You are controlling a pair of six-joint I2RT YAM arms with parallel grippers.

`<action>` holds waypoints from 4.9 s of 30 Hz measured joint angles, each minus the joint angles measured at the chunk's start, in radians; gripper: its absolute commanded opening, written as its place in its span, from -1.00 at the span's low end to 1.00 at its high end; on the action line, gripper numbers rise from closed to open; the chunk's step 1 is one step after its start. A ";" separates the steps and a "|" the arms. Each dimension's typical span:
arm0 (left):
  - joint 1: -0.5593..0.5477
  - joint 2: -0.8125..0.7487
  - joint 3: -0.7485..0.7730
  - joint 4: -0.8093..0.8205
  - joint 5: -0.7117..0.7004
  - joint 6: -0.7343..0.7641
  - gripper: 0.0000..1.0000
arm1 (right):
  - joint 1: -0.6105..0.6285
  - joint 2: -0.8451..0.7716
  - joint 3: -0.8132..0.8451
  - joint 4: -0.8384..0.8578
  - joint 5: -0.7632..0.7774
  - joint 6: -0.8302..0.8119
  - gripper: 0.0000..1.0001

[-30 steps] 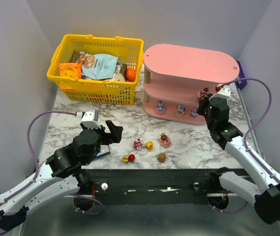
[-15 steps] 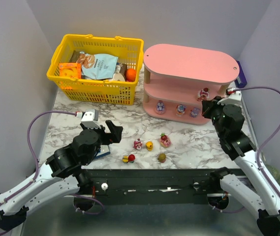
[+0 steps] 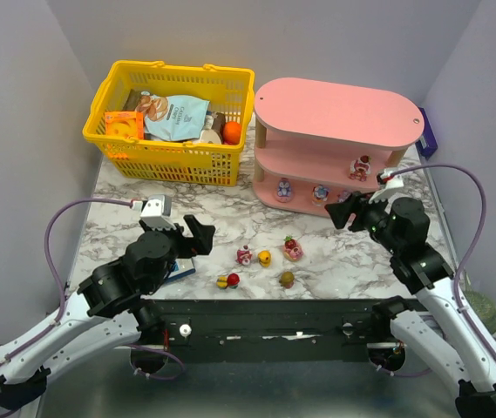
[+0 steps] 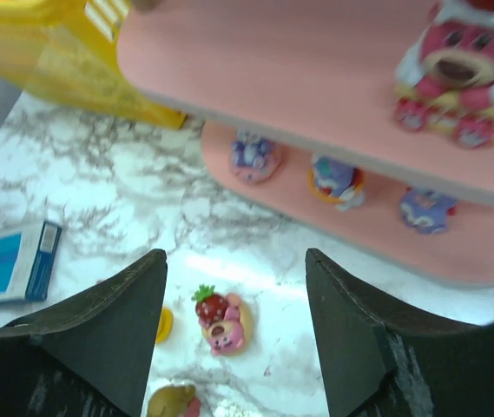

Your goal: Place and organize the plastic toys onto the shelf

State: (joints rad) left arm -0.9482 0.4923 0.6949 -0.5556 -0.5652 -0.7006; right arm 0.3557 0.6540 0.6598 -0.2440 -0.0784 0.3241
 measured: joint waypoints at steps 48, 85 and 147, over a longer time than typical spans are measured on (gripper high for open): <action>0.000 0.022 0.000 -0.016 0.001 0.000 0.98 | 0.412 0.623 -0.121 0.282 0.155 0.190 -0.99; 0.006 0.275 -0.019 0.099 0.032 -0.042 0.97 | 0.514 0.581 -0.052 0.260 0.184 0.108 0.41; 0.013 0.023 -0.018 -0.019 -0.010 -0.048 0.98 | 0.756 0.902 0.373 0.077 0.487 0.061 -0.58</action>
State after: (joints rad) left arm -0.9352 0.5148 0.6769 -0.5751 -0.5755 -0.7490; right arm 1.1114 1.5558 1.0328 -0.1673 0.4084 0.3851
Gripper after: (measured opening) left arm 0.988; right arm 0.468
